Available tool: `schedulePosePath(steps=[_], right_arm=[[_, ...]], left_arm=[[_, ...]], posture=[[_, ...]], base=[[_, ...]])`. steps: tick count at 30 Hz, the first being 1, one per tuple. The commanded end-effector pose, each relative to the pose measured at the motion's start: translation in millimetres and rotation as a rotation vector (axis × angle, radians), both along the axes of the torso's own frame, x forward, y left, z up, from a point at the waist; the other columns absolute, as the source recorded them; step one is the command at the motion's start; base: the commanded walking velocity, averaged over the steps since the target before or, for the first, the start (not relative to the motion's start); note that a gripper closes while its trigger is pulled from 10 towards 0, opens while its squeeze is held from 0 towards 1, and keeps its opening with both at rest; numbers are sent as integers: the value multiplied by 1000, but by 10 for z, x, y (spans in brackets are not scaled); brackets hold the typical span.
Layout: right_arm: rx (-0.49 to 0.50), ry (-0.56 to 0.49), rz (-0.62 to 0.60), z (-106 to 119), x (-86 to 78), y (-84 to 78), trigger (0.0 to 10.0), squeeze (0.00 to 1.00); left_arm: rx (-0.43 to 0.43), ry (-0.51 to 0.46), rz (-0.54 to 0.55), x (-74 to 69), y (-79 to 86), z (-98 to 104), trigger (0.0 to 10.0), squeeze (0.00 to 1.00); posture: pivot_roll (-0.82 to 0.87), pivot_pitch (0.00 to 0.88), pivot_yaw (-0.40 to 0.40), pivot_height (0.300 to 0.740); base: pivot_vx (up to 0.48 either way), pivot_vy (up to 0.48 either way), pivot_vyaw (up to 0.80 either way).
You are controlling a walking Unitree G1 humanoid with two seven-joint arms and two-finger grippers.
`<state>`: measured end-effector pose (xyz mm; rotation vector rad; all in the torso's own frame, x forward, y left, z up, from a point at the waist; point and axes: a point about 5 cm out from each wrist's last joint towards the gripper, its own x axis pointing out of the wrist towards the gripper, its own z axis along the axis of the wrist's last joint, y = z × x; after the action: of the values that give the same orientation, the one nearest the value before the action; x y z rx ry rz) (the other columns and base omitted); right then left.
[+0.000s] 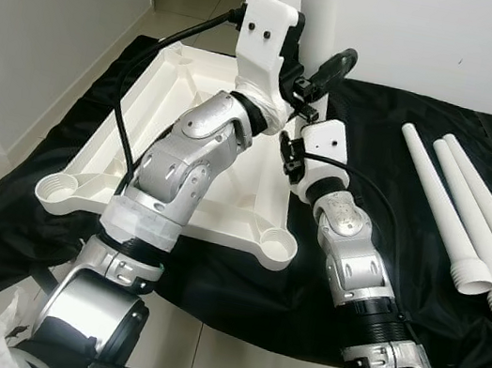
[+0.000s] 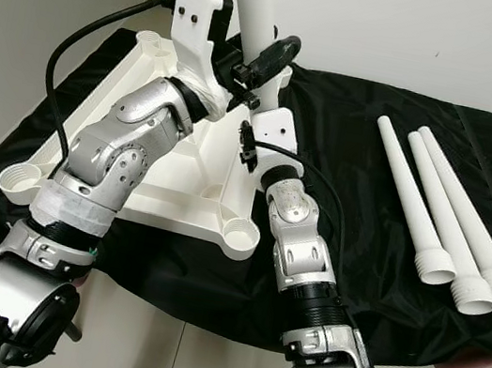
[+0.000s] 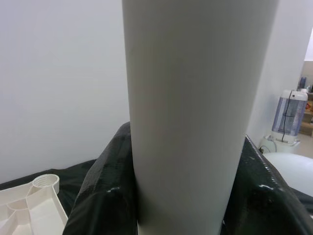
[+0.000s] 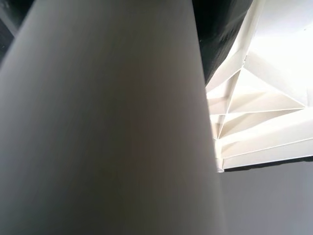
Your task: Building children table
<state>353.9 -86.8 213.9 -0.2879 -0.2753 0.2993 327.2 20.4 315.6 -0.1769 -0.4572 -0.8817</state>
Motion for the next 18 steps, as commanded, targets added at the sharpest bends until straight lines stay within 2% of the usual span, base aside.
schedulePosePath(steps=[1,2,3,4,9,10,12,13,16,18], right_arm=[[10,18,1,-13,1,35,10000,0],[19,28,-13,-20,13,20,10000,0],[19,28,-13,-20,13,20,10000,0],[30,36,-24,-26,20,8,10000,0],[85,67,-59,-43,39,-21,10000,0],[109,73,-72,-48,45,-34,10000,0],[123,77,-80,-50,49,-42,10000,0],[172,93,-88,-65,54,-74,10000,0],[263,124,-123,-103,63,-178,10000,0],[283,128,-138,-110,66,-211,10000,0]], left_arm=[[7,-13,-60,-73,-95,19,10000,0],[2,-11,-63,-72,-92,23,10000,804],[2,-11,-63,-72,-92,23,10000,804],[-12,-3,-71,-74,-86,27,10000,1000],[-38,10,-85,-80,-65,44,10000,1000],[-46,10,-95,-91,-55,53,10000,365],[-51,9,-103,-99,-49,59,10000,365],[-75,17,-103,-99,-19,72,10000,0],[-135,45,-58,-52,95,89,10000,0],[-154,60,-43,-27,137,87,10000,0]], posture=[[38,20,22,740],[38,21,22,740],[38,21,22,740],[38,24,24,740],[38,28,22,740],[40,29,19,740],[40,29,19,740],[42,31,17,740],[43,35,12,740],[43,35,12,740]], base=[[0,0,0],[0,0,0],[0,0,0],[0,0,0],[0,0,0],[0,0,0],[0,0,0],[0,0,0],[0,0,0],[0,0,0]])
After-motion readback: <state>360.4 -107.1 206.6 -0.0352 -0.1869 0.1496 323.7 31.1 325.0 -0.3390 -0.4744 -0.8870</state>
